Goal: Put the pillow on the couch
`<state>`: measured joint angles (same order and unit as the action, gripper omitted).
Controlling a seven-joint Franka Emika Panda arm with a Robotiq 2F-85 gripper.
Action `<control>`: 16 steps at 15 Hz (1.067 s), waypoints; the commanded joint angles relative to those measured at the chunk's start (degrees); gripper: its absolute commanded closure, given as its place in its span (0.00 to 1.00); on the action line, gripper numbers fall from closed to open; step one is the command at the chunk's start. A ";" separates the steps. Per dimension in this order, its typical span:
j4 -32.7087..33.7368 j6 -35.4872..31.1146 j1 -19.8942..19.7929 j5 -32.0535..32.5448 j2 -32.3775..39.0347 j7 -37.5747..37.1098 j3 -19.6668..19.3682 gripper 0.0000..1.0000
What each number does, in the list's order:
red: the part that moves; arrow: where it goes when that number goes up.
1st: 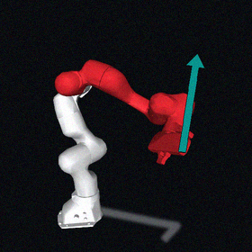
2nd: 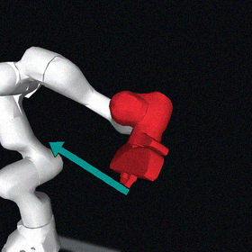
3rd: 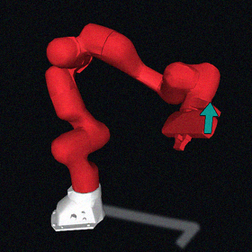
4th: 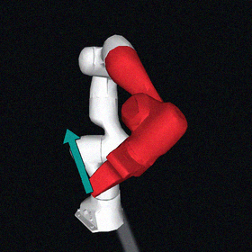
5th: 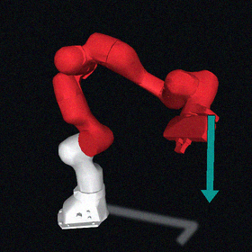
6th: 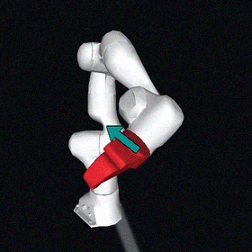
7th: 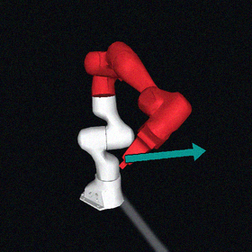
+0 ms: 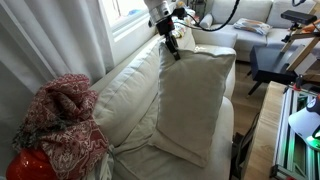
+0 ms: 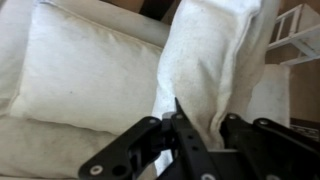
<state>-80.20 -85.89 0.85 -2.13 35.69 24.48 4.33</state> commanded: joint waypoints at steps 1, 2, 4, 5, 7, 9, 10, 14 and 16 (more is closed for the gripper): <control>-5.48 -8.90 0.81 9.60 -1.28 -0.21 -1.87 0.94; -6.80 -11.77 0.90 11.99 -1.44 -1.02 -2.25 0.94; -10.03 -18.10 0.92 17.29 -1.36 -1.80 -3.32 0.94; -11.82 -21.95 0.98 19.62 -1.23 -3.26 -3.97 0.94; -15.57 -30.11 1.20 22.95 -1.01 -8.77 -5.40 0.94; -18.93 -36.05 1.18 23.22 -1.06 -15.79 -6.66 0.94; -20.21 -38.51 1.52 23.66 -1.02 -19.07 -7.43 0.94; -20.96 -44.31 1.73 21.16 3.75 -30.55 -9.56 0.94; -20.96 -44.59 1.42 19.32 5.53 -34.60 -9.96 0.94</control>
<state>-100.00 -128.52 1.43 20.68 38.40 -2.90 -5.25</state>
